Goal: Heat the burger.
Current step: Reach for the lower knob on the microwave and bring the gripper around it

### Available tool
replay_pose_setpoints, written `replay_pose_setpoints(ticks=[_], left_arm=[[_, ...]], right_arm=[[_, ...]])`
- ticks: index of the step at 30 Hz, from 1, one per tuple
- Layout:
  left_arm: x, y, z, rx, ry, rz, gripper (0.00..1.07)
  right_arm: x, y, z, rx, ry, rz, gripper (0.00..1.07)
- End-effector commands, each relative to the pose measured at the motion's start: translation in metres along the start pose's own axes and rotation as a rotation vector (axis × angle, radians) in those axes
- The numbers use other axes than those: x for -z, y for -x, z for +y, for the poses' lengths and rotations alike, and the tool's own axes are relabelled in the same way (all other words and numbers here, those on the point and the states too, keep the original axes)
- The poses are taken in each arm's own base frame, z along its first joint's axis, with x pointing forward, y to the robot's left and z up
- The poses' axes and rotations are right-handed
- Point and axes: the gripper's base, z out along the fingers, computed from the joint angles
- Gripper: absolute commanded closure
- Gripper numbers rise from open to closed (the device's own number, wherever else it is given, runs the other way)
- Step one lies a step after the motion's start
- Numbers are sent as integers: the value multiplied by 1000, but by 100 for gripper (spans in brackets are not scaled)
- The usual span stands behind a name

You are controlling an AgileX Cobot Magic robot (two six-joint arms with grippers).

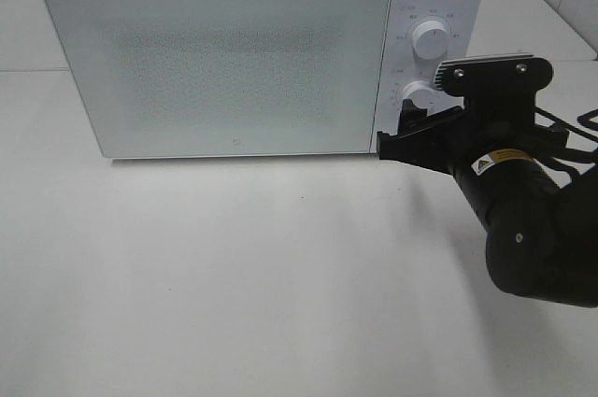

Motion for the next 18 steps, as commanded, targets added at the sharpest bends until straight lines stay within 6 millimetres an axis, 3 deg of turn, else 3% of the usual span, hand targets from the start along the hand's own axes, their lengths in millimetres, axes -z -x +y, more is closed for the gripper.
replay_pose_setpoints(ticks=[1, 18], left_arm=[[3, -1, 0, 1, -7, -22, 6], [3, -1, 0, 1, -7, -22, 6]], right_arm=[[-12, 7, 4, -1, -25, -113, 32], [-50, -1, 16, -11, -18, -109, 32]])
